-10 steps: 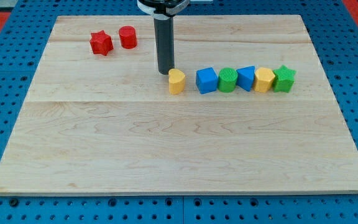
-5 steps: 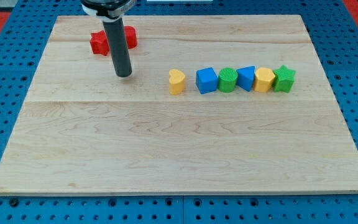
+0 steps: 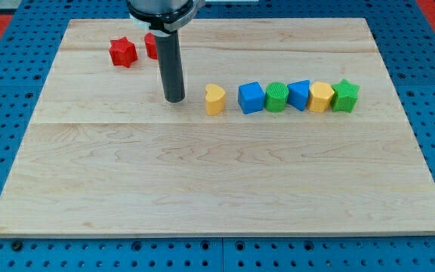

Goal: Nudge the yellow heart a bit right

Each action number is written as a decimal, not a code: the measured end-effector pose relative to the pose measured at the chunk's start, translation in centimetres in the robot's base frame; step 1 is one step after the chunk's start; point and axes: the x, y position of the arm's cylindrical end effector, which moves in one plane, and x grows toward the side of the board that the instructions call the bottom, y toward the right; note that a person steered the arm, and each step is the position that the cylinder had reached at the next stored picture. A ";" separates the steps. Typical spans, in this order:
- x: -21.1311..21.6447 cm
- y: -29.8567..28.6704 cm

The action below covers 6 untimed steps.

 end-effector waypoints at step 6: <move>1.1 4.8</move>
